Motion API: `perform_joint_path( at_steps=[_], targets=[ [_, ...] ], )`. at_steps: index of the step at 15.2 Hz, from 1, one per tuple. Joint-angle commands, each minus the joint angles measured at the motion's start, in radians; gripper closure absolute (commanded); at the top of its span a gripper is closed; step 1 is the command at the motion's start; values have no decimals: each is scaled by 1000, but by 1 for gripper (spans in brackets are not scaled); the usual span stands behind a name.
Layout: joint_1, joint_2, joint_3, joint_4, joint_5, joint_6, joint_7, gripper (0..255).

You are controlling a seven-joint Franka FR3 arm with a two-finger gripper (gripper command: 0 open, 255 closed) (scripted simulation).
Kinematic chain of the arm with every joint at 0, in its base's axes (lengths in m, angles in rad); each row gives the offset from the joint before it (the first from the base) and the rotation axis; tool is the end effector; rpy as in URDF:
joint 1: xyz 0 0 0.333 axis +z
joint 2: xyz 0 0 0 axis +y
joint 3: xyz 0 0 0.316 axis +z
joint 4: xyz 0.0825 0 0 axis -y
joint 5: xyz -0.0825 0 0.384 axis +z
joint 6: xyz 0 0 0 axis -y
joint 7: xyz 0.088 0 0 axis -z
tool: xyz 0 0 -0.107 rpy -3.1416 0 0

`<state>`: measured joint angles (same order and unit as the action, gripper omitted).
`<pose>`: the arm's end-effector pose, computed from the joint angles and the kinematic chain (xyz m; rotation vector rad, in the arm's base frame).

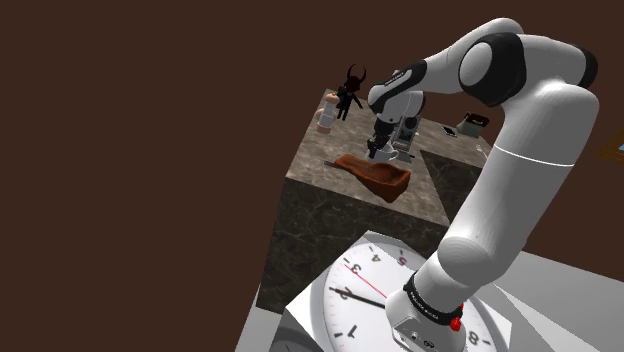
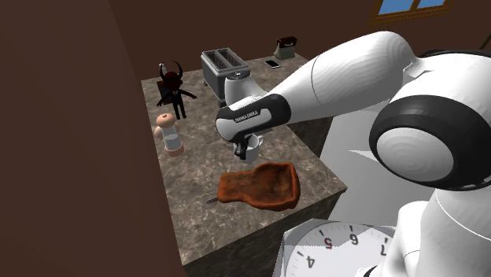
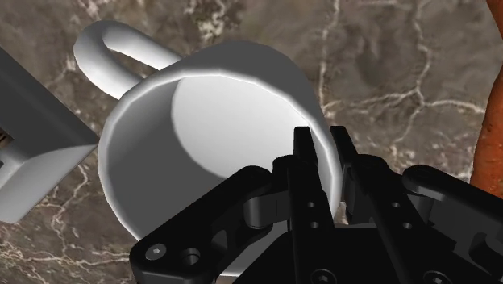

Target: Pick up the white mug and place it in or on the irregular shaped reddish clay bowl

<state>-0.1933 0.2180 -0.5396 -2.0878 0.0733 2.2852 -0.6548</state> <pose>0.4328 -0.3787 0.3358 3.0854 -0.1772 -0.0401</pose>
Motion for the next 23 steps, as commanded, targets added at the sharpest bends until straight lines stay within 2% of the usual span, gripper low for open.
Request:
perform_joint_path(
  at_steps=[1, 23],
  targets=[
    [2, -9, -2, 4, -6, -12, 4, 255],
    [24, -147, -17, 160, -94, -286, 53, 255]
  ],
)
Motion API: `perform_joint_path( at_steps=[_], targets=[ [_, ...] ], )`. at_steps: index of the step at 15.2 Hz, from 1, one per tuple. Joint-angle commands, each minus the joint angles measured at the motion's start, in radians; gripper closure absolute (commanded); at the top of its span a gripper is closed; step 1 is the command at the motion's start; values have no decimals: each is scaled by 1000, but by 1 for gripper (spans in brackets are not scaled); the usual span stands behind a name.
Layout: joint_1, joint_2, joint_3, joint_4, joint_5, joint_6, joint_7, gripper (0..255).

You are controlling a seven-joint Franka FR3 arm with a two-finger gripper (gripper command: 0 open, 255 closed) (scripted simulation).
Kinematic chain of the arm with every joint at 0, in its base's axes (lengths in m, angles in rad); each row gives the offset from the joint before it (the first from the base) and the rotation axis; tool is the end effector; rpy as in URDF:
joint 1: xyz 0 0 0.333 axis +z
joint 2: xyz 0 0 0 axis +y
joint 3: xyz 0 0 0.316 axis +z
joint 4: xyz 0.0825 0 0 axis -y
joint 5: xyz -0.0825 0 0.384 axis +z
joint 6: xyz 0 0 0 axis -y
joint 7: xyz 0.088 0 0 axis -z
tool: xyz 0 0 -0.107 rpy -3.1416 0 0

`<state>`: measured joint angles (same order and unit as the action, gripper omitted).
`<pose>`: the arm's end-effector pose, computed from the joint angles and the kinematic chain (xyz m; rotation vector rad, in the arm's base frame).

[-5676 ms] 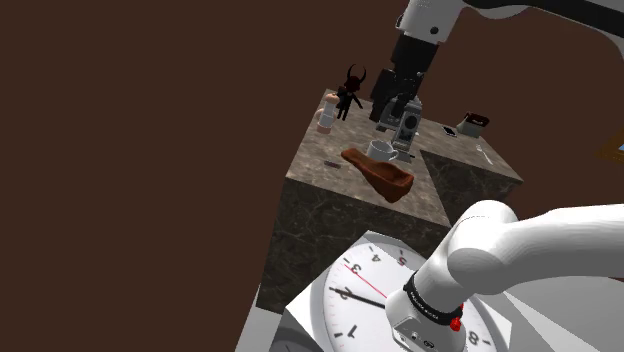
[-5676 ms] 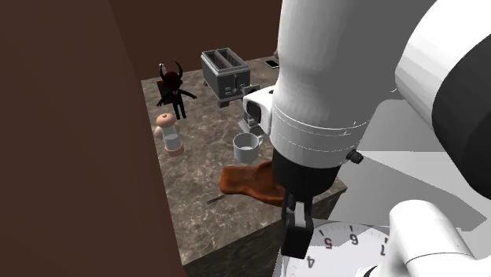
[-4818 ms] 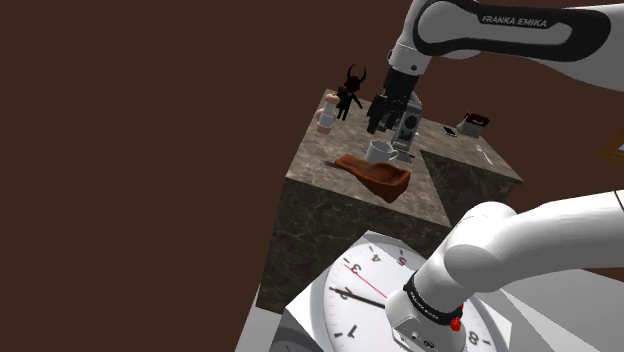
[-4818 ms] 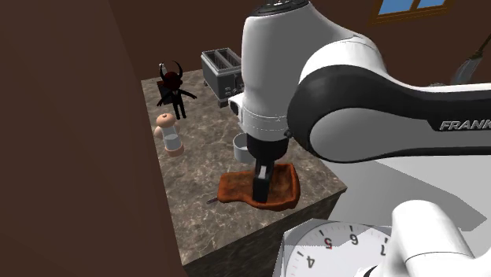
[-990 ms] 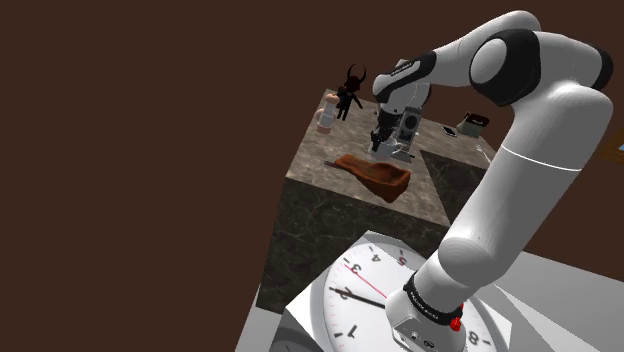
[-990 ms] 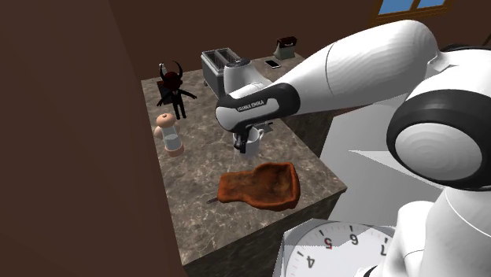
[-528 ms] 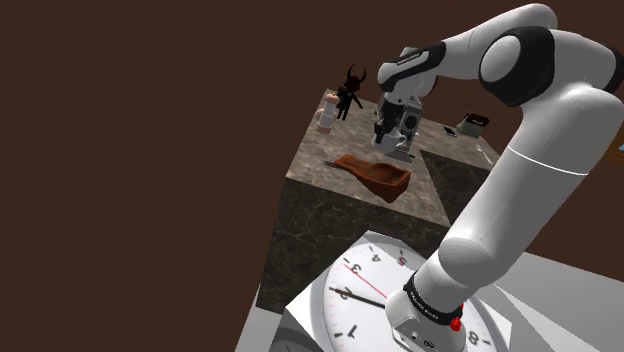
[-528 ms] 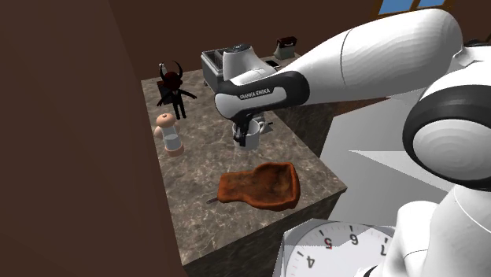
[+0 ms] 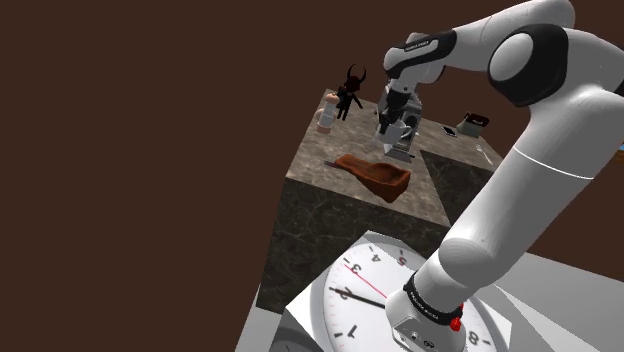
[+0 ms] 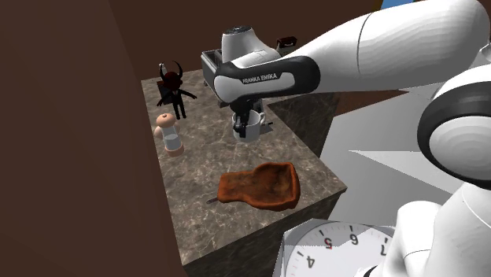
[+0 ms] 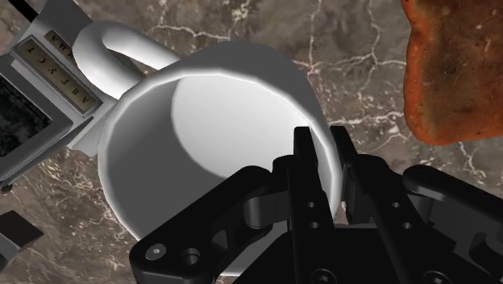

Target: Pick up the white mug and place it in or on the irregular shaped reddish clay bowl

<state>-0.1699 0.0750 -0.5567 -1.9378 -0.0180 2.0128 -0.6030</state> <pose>0.4327 -0.3787 0.4517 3.0854 -0.1768 -0.0397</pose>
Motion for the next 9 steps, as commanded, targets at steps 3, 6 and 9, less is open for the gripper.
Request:
perform_joint_path(
  at_steps=[3, 6, 9],
  targets=[
    [2, -15, 0, 40, -8, -53, 4, 255],
    [3, -23, 0, 71, -12, -92, 5, 255],
    [4, -29, 1, 105, -15, -131, 6, 255]
  ],
)
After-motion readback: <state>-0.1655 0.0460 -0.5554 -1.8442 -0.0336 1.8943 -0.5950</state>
